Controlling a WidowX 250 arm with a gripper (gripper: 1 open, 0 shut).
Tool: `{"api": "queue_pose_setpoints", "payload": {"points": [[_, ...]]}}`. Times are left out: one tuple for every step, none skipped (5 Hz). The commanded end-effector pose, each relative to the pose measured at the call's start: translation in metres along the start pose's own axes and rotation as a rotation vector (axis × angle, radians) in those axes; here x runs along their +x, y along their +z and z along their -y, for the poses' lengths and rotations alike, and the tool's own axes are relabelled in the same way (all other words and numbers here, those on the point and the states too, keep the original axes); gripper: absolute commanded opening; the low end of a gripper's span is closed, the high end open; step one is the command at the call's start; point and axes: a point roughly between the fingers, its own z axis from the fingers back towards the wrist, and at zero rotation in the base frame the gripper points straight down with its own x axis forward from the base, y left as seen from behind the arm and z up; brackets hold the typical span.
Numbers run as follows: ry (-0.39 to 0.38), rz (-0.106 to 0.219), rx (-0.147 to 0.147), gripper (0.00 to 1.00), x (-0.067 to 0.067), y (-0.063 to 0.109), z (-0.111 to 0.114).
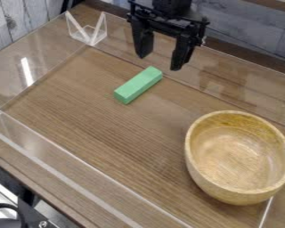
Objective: Put green object into wooden bowl
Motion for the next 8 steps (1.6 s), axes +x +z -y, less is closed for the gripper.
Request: {"api": "queue_pose_setpoints", "payload": {"points": [[-0.072,0.002,0.008,1.00,0.005,-0.022,-0.022],[-0.110,0.008,0.021,1.00,-0.002,-0.044,-0.039],[-0.164,0.069,0.035,1.00,-0.005,-0.054,-0.051],[-0.100,0.121,0.054,1.00,0.005,-0.063,-0.048],[-0.037,0.148,0.059,1.00,0.015,-0.071,-0.043],[-0.065,0.176,0.065,1.00,0.030,-0.072,-0.054],[-0.060,0.190,0.068,1.00,0.040,-0.071,-0.066],[-0.099,0.197,0.070,1.00,0.044,-0.076,-0.069]]}}
